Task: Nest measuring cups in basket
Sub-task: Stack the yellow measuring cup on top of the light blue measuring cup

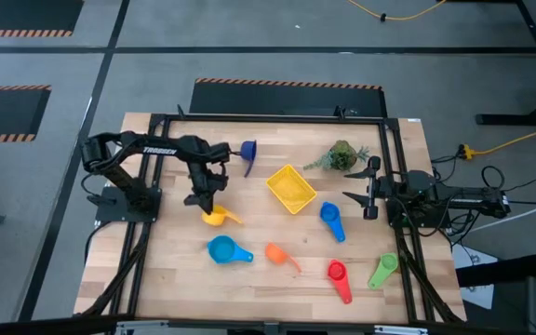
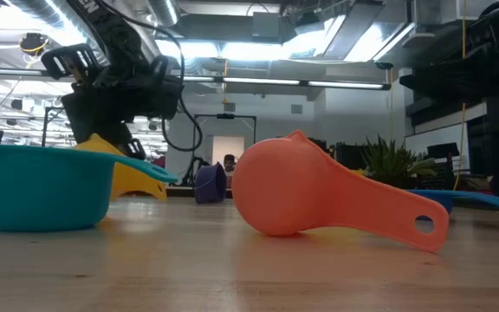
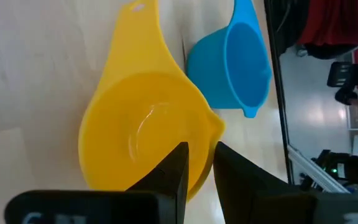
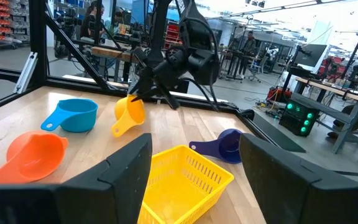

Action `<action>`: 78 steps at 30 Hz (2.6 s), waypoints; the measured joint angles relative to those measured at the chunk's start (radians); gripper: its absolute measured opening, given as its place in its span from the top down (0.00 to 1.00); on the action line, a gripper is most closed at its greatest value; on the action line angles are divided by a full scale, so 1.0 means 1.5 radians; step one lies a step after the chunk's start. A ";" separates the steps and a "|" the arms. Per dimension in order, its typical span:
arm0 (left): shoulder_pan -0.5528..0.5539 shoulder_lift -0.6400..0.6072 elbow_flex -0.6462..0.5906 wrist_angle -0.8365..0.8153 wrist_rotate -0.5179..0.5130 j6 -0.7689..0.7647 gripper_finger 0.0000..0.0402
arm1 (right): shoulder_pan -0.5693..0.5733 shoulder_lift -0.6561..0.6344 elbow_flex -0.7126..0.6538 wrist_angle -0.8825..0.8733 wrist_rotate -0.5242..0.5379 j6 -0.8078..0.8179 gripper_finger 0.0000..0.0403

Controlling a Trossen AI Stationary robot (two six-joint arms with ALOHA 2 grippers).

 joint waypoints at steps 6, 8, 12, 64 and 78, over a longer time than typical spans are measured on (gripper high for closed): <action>-0.042 0.001 -0.001 0.016 -0.116 -0.001 0.87 | 0.000 0.000 0.000 0.000 0.000 0.000 0.38; -0.060 0.001 -0.001 0.019 -0.146 0.000 0.90 | 0.000 0.000 0.000 0.000 0.000 0.000 0.38; -0.083 -0.001 0.001 0.018 -0.177 -0.001 0.97 | 0.000 0.000 0.000 0.000 0.000 0.000 0.38; -0.335 0.001 0.255 -0.056 -0.232 -0.161 1.00 | 0.000 0.000 0.000 0.000 0.000 0.001 0.38; -0.479 0.000 0.259 -0.054 -0.384 -0.194 1.00 | 0.000 0.000 0.000 0.000 0.000 0.001 0.38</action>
